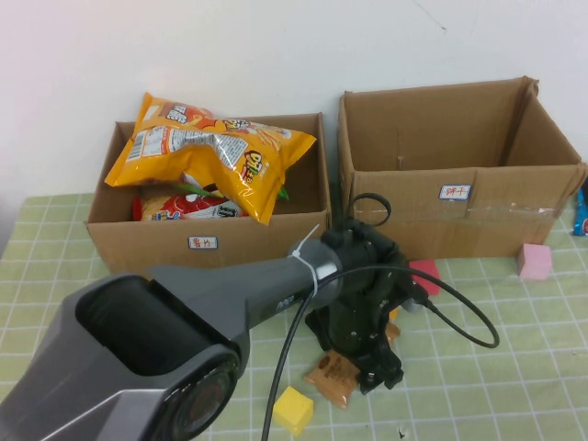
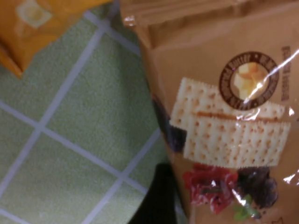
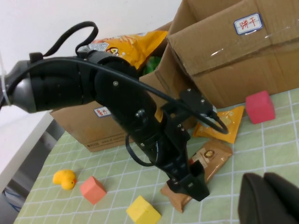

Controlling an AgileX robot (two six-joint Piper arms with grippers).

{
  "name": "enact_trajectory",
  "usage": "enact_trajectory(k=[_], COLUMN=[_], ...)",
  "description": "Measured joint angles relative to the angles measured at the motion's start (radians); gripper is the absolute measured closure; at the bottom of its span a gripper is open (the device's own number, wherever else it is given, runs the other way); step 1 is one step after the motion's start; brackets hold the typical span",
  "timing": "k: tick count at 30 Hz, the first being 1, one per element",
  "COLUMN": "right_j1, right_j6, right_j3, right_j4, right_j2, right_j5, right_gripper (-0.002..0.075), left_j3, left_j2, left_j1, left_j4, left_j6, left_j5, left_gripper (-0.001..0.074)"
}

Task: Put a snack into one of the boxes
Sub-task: Pick up the biscuit, then place the biscuit in the biscuit box

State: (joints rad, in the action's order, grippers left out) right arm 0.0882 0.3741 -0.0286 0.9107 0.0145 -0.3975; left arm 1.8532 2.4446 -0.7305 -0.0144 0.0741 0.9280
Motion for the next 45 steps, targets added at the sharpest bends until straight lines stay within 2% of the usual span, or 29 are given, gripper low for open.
enact_trajectory(k=[2,5,6,13,19,24,31,37,43,45], right_j1=[0.0,0.0,0.0,0.0,0.0,0.0,0.0,0.0,0.0,0.0], right_j6=[0.002,0.006,0.006,0.009,0.009,0.009,0.01,0.011,0.013,0.033], right_j3=[0.0,0.0,0.0,0.0,0.0,0.0,0.0,0.0,0.0,0.0], right_j4=[0.0,0.0,0.0,0.0,0.0,0.0,0.006,0.014,0.024,0.048], right_j2=[0.0,0.0,0.0,0.0,0.0,0.0,0.0,0.0,0.0,0.0], right_j5=[-0.001,-0.001,-0.001,-0.001,-0.001,-0.002,-0.019,-0.032,-0.034,-0.035], right_gripper=[0.0728,0.0728,0.0728,0.0728,0.0728,0.0728,0.0728,0.0728,0.0728,0.0728], left_j3=[0.001,0.002,0.002,0.052,0.283,0.447,0.459,0.459,0.459,0.459], left_j2=[0.0,0.001,0.001,-0.039,-0.156,-0.182,-0.115,-0.004,0.073,0.077], left_j1=[0.0,-0.002,-0.003,-0.004,-0.02,-0.02,0.02,0.072,0.123,0.127], left_j4=[0.0,-0.011,-0.023,-0.086,-0.099,-0.166,-0.353,-0.405,-0.423,-0.428], left_j6=[0.0,-0.006,-0.01,-0.01,0.04,0.037,-0.202,-0.31,-0.348,-0.355], left_j5=[0.006,0.018,0.023,0.107,0.066,-0.146,-0.595,-0.751,-0.804,-0.8], left_gripper=[0.0132,0.0281,0.0293,0.0293,0.0293,0.0293,0.0293,0.0293,0.0293,0.0272])
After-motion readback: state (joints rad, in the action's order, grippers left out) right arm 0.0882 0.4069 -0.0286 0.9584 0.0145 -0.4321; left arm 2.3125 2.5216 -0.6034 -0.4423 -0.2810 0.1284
